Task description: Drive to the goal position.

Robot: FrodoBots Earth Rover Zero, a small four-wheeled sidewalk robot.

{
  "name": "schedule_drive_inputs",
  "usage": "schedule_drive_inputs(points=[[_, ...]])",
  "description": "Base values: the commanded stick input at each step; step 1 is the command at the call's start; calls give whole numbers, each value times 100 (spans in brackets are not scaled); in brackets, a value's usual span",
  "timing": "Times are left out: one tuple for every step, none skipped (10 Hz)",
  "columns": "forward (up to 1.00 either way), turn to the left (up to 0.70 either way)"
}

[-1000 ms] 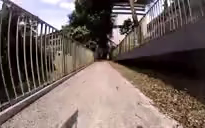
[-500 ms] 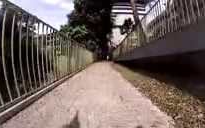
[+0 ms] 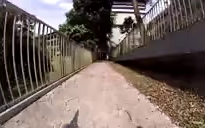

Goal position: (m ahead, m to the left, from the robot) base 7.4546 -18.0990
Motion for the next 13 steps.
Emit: schedule_drive_inputs(points=[[100, 0], [100, 0], [100, 0], [100, 0], [100, 0], [100, 0], [100, 0], [100, 0], [100, 0], [100, 0], [100, 0], [100, 0], [100, 0]])
